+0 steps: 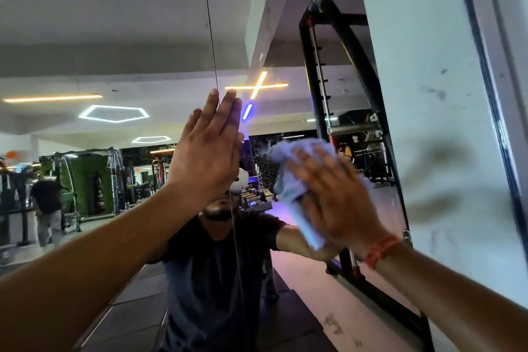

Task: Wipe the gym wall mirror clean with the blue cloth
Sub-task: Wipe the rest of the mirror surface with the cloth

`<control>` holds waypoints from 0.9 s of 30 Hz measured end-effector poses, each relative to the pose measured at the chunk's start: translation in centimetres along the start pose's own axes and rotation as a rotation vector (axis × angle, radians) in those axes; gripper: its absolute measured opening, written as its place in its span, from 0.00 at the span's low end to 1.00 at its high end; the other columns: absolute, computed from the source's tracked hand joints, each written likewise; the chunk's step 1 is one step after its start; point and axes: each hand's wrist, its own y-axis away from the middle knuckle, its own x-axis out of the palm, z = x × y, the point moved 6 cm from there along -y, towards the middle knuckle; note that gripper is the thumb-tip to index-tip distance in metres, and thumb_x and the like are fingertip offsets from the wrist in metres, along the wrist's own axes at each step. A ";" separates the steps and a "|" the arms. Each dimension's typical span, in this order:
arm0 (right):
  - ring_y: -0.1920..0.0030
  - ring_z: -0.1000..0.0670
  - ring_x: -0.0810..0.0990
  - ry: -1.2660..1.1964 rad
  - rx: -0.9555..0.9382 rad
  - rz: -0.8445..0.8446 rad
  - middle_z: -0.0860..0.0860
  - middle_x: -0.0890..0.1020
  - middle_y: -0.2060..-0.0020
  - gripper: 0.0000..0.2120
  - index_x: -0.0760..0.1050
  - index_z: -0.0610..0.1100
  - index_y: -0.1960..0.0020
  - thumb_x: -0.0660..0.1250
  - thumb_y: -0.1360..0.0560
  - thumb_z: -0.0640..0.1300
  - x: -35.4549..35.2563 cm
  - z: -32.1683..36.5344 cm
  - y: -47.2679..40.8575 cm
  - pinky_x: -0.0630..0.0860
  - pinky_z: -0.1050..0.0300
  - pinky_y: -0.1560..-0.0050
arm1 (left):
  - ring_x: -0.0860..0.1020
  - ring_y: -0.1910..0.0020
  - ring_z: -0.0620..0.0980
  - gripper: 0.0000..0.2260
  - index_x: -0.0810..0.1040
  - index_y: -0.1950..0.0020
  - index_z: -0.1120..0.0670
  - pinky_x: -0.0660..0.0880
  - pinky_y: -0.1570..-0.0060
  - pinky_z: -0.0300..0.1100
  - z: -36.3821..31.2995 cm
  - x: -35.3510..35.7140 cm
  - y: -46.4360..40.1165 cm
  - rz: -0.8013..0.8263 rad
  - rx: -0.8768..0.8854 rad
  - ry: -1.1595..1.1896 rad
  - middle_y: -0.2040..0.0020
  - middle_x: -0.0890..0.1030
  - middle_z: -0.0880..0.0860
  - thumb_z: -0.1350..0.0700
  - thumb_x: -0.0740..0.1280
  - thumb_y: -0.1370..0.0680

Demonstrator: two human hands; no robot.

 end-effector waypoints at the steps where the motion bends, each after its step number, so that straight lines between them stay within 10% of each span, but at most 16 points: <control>1: 0.18 0.45 0.56 0.009 0.132 -0.039 0.50 0.60 0.18 0.27 0.57 0.51 0.17 0.49 0.15 0.55 -0.3 -2.3 -0.7 0.62 0.36 0.25 | 0.48 0.17 0.54 0.26 0.55 0.17 0.57 0.51 0.20 0.54 -0.1 0.0 0.1 0.002 -0.006 0.009 0.16 0.52 0.53 0.51 0.50 0.14; 5: 0.18 0.42 0.53 -0.158 0.559 -0.223 0.46 0.57 0.18 0.27 0.57 0.47 0.17 0.51 0.15 0.54 -0.1 0.6 -1.8 0.58 0.39 0.21 | 0.45 0.17 0.54 0.26 0.52 0.16 0.57 0.47 0.20 0.52 -1.0 0.3 1.6 0.016 -0.008 0.020 0.15 0.49 0.53 0.51 0.50 0.14; 11: 0.19 0.42 0.58 -0.012 -0.039 0.040 0.48 0.61 0.19 0.27 0.62 0.48 0.19 0.54 0.17 0.54 1.3 5.4 9.0 0.61 0.36 0.24 | 0.45 0.17 0.53 0.27 0.52 0.16 0.56 0.49 0.20 0.53 -2.3 1.9 7.7 0.058 0.059 -0.009 0.15 0.48 0.52 0.49 0.49 0.14; 17: 0.17 0.43 0.52 -0.150 0.736 -0.139 0.48 0.54 0.17 0.28 0.56 0.48 0.17 0.46 0.15 0.54 1.6 6.4 8.5 0.55 0.39 0.21 | 0.47 0.17 0.54 0.27 0.53 0.16 0.57 0.47 0.19 0.52 -3.5 3.1 11.7 0.050 0.045 -0.007 0.15 0.51 0.54 0.50 0.51 0.14; 23: 0.19 0.44 0.58 -0.043 0.090 0.152 0.51 0.57 0.18 0.26 0.59 0.51 0.18 0.49 0.15 0.56 2.6 8.7 19.2 0.58 0.35 0.23 | 0.48 0.17 0.55 0.27 0.54 0.17 0.58 0.51 0.20 0.57 -4.9 3.4 14.2 0.044 0.059 0.011 0.16 0.51 0.54 0.52 0.53 0.15; 27: 0.17 0.43 0.53 -0.100 0.878 -0.036 0.44 0.56 0.18 0.29 0.56 0.44 0.18 0.47 0.14 0.56 2.4 3.5 21.3 0.58 0.35 0.22 | 0.54 0.17 0.57 0.27 0.58 0.18 0.59 0.50 0.21 0.56 -7.6 4.6 16.5 0.044 0.185 -0.016 0.17 0.57 0.57 0.53 0.55 0.16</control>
